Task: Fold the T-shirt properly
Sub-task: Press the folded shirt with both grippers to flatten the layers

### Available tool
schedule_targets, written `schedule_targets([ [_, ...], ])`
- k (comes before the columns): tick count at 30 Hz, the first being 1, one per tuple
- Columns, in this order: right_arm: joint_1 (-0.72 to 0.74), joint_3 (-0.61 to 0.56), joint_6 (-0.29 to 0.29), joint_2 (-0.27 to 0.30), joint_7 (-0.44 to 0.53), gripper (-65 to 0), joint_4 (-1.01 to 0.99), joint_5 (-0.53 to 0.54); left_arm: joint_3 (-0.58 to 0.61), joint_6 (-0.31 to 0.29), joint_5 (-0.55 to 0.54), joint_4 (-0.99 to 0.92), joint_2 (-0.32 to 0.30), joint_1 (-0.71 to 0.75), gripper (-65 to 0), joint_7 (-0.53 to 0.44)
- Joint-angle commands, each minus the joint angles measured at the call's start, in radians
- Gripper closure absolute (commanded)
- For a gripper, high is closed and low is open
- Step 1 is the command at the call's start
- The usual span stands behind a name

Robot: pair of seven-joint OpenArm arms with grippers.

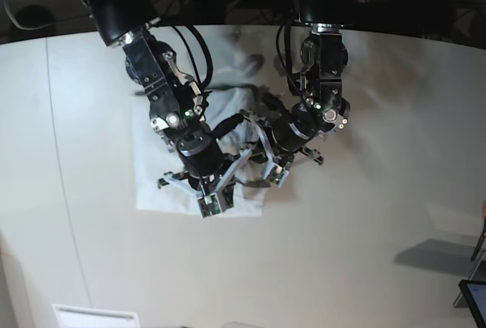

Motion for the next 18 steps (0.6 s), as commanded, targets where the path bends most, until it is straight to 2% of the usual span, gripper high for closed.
schedule_targets([
  [1,0.019,-0.005,-0.005,-0.015,0.028,-0.3,-0.014,-0.004,0.001,0.002,0.007,0.015,0.001,-0.008,0.0,0.011],
  [7,0.021,-0.007,-0.005,-0.026,0.136,-0.3,-0.262,-0.004,0.001,0.002,0.007,0.014,0.001,-0.008,0.0,0.011],
  [9,0.021,-0.007,-0.005,-0.023,0.148,-0.3,-0.290,-0.004,-0.002,0.002,0.007,0.014,0.001,-0.008,0.0,0.011],
  [13,0.006,-0.004,-0.005,-0.011,0.139,-0.3,-0.172,-0.004,-0.008,0.002,0.007,0.035,0.001,-0.007,0.0,0.011],
  [18,-0.001,0.003,-0.006,0.023,0.015,-0.3,0.040,-0.004,-0.009,0.002,0.007,0.164,-0.003,0.024,0.0,0.011],
])
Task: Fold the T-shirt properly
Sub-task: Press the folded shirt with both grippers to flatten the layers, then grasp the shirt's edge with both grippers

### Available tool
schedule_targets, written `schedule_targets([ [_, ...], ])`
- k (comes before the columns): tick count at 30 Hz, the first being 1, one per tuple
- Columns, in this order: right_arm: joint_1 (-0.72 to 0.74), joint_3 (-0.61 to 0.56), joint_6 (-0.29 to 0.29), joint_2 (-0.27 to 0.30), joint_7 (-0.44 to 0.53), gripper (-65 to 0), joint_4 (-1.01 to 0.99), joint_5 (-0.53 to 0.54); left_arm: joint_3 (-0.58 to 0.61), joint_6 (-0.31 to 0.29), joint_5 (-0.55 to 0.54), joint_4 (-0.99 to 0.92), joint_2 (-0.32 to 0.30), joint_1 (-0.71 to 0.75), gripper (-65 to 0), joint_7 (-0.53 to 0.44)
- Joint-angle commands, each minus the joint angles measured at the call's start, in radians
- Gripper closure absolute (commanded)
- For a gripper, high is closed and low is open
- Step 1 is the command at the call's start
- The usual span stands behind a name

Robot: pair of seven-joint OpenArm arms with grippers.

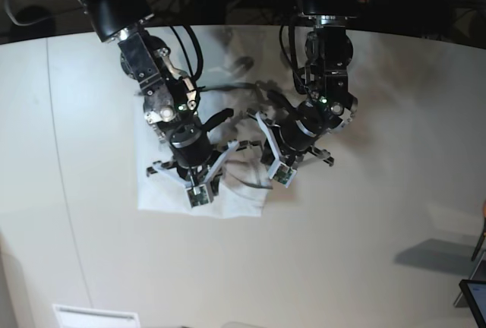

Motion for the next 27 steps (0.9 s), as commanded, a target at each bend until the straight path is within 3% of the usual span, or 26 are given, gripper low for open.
schedule_targets([
  [1,0.023,0.012,0.012,-0.010,0.017,-0.3,0.067,0.000,0.000,0.002,-0.011,0.063,-0.002,-0.004,0.0,-0.023],
  [7,-0.040,0.172,0.011,-0.009,-0.093,-0.3,0.193,-0.003,0.003,-0.001,-0.012,0.267,-0.008,0.078,0.0,0.122],
  [11,-0.100,0.305,0.011,0.017,-0.130,-0.3,0.218,-0.004,0.045,-0.002,-0.012,0.347,-0.055,0.194,0.0,0.168],
  [15,-0.168,0.402,0.011,0.059,-0.133,-0.3,0.259,-0.004,0.069,-0.002,-0.012,0.360,-0.112,0.338,0.0,0.162],
  [20,-0.238,0.454,0.011,0.074,-0.134,-0.3,0.284,-0.004,0.063,-0.002,-0.009,0.362,-0.128,0.455,0.0,0.108],
  [27,-0.296,0.473,0.011,0.068,-0.134,-0.3,0.279,-0.004,0.060,-0.001,-0.006,0.340,-0.120,0.457,0.0,0.059],
])
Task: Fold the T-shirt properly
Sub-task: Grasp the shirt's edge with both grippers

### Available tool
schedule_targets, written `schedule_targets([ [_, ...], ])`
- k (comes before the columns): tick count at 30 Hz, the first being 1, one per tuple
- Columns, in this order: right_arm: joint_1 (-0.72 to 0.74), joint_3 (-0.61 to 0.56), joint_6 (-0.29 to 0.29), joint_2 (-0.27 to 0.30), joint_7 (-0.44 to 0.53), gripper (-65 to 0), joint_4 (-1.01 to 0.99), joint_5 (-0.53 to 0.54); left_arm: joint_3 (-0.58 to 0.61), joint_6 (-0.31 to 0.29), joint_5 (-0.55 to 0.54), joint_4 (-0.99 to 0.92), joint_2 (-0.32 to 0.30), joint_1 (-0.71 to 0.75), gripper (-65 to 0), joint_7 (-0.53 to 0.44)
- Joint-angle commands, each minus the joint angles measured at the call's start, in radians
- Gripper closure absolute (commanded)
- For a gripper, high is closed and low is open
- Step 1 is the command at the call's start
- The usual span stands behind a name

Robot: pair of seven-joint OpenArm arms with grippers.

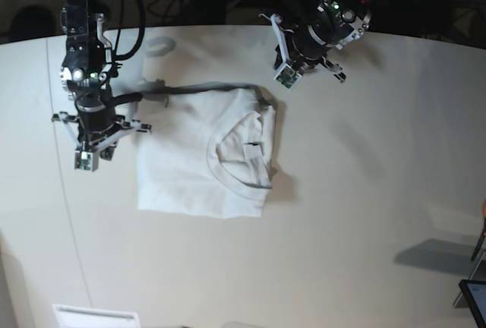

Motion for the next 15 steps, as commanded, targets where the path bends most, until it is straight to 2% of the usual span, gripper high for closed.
schedule_targets([
  [1,-0.002,0.003,-0.001,-0.002,0.025,-0.3,0.019,-0.004,-0.002,0.003,-0.006,0.010,0.000,-0.025,0.0,-0.022],
  [12,-0.067,-0.003,-0.001,-0.006,0.024,-0.3,-0.024,-0.001,-0.002,0.004,-0.006,-0.075,0.003,-0.167,0.0,-0.018],
  [15,-0.085,-0.004,0.002,-0.029,0.028,-0.3,-0.062,-0.001,-0.002,0.004,-0.006,-0.138,0.003,-0.200,0.0,-0.019],
])
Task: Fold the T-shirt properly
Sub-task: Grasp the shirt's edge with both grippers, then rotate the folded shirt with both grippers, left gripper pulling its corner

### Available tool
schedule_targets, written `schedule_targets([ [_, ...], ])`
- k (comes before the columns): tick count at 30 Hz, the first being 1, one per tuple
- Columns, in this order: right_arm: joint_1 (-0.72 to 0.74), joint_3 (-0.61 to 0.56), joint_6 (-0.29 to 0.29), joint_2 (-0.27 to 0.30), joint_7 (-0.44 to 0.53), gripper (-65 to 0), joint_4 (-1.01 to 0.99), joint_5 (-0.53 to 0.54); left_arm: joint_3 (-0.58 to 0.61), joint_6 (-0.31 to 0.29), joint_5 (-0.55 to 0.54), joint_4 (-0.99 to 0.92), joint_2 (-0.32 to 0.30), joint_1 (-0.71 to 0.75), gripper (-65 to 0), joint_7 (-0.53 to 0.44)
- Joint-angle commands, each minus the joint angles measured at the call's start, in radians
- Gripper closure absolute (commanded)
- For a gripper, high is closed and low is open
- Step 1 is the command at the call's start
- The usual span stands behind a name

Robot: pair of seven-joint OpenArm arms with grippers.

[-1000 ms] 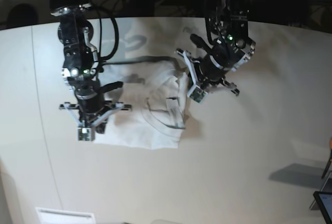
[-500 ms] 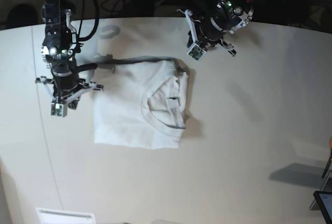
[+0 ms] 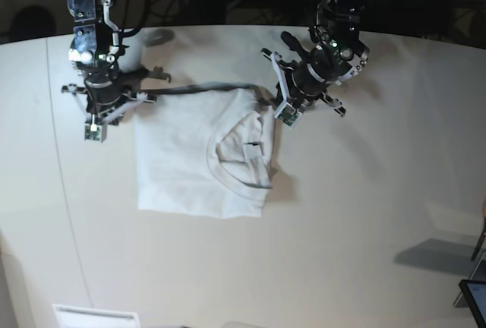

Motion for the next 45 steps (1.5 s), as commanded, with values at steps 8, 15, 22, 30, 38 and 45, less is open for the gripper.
schedule_targets([
  [8,-0.038,-0.092,0.003,-0.001,0.009,-0.3,0.009,0.001,-0.002,0.004,-0.001,-0.080,-0.002,-0.087,0.0,-0.010],
  [15,-0.060,-0.222,-0.002,-0.002,0.012,-0.3,0.009,0.001,-0.002,0.005,-0.001,-0.181,-0.008,-0.221,0.0,-0.010],
  [22,-0.067,-0.336,-0.023,-0.004,0.012,-0.3,0.009,0.001,-0.004,0.005,-0.001,-0.315,-0.008,-0.374,0.0,-0.028],
  [30,-0.073,-0.485,-0.103,0.005,0.054,-0.3,0.011,0.001,0.004,0.086,-0.003,-0.563,0.000,-0.581,0.0,-0.154],
  [38,-0.092,-0.443,-0.125,0.027,0.060,-0.3,0.011,-0.002,-0.002,0.102,-0.008,-0.870,0.059,-0.801,0.0,-0.312],
  [45,-0.075,-0.179,-0.178,0.036,0.060,-0.3,0.003,-0.002,-0.013,0.105,-0.009,-0.687,0.036,-0.802,0.0,-0.196],
])
